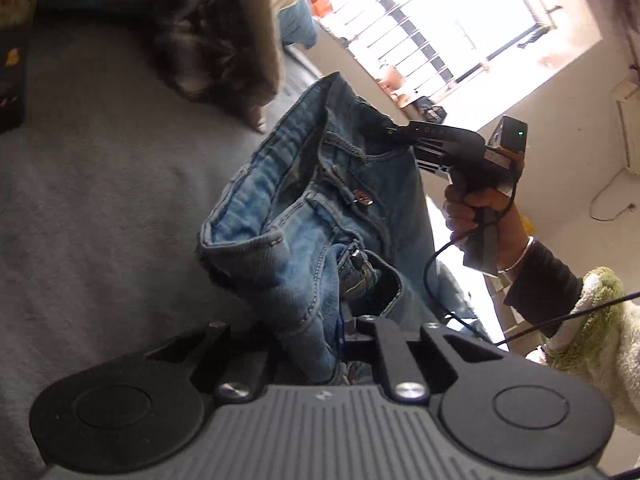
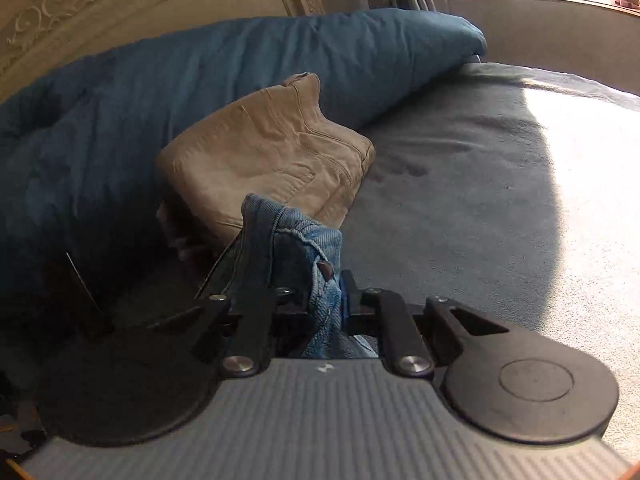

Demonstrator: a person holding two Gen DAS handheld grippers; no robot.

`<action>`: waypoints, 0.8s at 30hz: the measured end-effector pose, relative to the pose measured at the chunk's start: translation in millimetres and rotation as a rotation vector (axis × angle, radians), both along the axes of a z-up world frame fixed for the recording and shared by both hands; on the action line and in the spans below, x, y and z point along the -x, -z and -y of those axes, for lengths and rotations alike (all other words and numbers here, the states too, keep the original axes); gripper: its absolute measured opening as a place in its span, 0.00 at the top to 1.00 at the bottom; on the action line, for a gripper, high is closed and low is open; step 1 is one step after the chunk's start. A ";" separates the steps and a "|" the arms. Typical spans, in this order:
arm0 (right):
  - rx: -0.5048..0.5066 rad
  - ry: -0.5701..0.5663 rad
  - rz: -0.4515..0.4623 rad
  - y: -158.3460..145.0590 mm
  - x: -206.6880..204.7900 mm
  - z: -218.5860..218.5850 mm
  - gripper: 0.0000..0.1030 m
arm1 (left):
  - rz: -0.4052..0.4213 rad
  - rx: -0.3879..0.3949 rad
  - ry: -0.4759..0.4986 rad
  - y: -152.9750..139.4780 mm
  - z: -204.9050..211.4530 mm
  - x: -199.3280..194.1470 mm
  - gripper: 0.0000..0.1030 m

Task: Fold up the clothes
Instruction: 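Lay the jeans flat and bring both grippers to the waistband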

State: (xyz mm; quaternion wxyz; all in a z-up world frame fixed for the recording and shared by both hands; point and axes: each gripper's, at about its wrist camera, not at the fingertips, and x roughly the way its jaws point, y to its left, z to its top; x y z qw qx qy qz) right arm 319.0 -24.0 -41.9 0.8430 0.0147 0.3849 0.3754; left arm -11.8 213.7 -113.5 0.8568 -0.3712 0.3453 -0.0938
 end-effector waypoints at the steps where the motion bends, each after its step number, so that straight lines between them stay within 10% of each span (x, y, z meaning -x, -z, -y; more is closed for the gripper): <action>1: 0.035 0.007 -0.014 12.2 -5.2 -7.4 0.88 | -0.056 0.009 -0.017 9.4 -5.7 -0.2 0.89; 5: 0.163 0.065 -0.080 66.6 -18.6 -36.1 0.72 | -0.125 0.095 -0.052 29.6 -15.0 2.0 0.84; 10: 0.118 0.114 -0.044 46.8 -15.3 -22.2 0.53 | -0.143 0.043 -0.065 14.1 -21.3 16.4 0.63; 15: 0.090 0.061 0.039 -3.4 12.6 7.1 0.52 | -0.098 -0.128 -0.096 -24.5 -34.7 34.1 0.56; 24: 0.225 -0.245 0.139 -10.8 92.9 -28.0 0.55 | 0.037 -0.083 -0.029 -37.4 0.5 -23.3 0.66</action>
